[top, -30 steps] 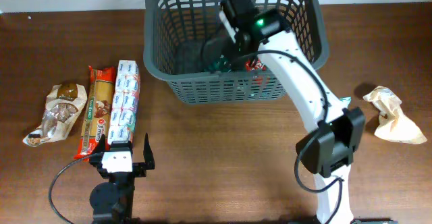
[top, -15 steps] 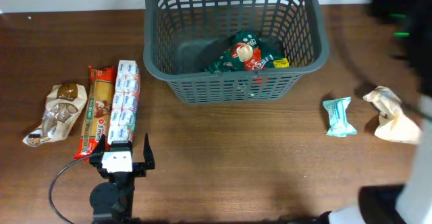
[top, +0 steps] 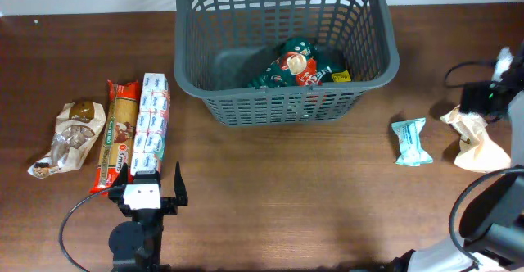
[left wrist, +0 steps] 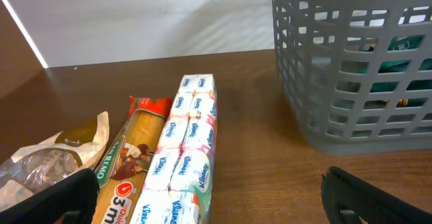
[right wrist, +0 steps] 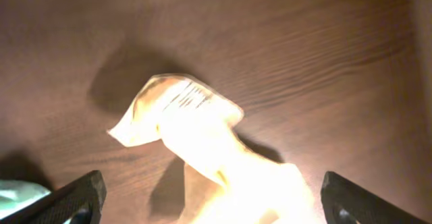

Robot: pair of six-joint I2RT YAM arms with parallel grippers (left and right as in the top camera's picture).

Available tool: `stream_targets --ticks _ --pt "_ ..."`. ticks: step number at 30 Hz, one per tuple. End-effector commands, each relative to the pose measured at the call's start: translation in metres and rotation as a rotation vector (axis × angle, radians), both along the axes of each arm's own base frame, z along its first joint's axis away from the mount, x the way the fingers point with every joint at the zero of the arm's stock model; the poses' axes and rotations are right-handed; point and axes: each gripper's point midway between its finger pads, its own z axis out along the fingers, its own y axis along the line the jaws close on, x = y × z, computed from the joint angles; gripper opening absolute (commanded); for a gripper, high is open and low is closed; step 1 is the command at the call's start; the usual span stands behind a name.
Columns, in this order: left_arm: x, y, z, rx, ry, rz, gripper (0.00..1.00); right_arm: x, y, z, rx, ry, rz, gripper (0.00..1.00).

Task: Pack container
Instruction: 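Move the right gripper to the beige paper bag and grasp it, then lift the beige bag into the basket and open the right gripper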

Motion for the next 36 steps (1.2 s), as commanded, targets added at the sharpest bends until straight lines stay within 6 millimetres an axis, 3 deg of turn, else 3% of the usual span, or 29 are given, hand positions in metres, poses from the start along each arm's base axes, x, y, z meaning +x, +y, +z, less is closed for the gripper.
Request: stream_targets --ticks 1,7,19,20,22,23,24,27,30,32,33,35,36 --pt "0.0 -0.002 -0.002 -0.004 -0.001 -0.011 0.99 -0.011 0.003 -0.018 -0.007 0.041 0.089 0.98" --pt "0.0 -0.002 -0.002 -0.004 -0.001 -0.011 0.99 -0.03 -0.017 -0.058 -0.034 0.141 0.045 0.98" --pt "0.0 -0.002 -0.002 -0.004 -0.001 -0.011 0.99 -0.038 -0.014 -0.123 0.047 0.262 0.037 0.83" --pt "0.0 -0.002 -0.002 -0.004 -0.001 -0.011 0.99 -0.037 -0.014 -0.125 0.052 0.261 0.038 0.66" --pt "0.0 -0.002 -0.002 -0.004 -0.001 -0.011 0.99 -0.035 -0.015 -0.125 0.05 0.25 0.021 0.17" --pt "0.0 -0.002 -0.002 -0.004 -0.001 -0.011 0.99 -0.034 -0.016 -0.122 0.049 0.239 0.006 0.04" --pt "0.0 -0.002 -0.002 -0.004 -0.001 -0.011 0.99 -0.031 -0.018 -0.119 0.048 0.22 -0.022 0.04" --pt "0.0 -0.002 -0.002 -0.004 -0.001 -0.011 0.99 -0.012 -0.027 -0.089 0.04 0.111 -0.129 0.03" --pt "0.0 -0.002 -0.002 -0.004 -0.001 -0.011 0.99 0.027 -0.039 -0.003 0.024 -0.086 -0.191 0.04" --pt "0.0 -0.002 -0.002 -0.004 -0.001 -0.011 0.99 0.051 -0.031 0.069 0.047 -0.223 -0.182 0.04" --pt "0.0 -0.002 -0.002 -0.004 -0.001 -0.011 0.99 0.059 -0.022 0.1 0.064 -0.278 -0.158 0.04" --pt "0.0 -0.002 -0.002 -0.004 -0.001 -0.011 0.99 0.076 0.015 0.181 0.107 -0.416 -0.047 0.04" --pt "0.0 -0.002 -0.002 -0.004 -0.001 -0.011 0.99 0.079 0.033 0.21 0.113 -0.466 0.0 0.04"
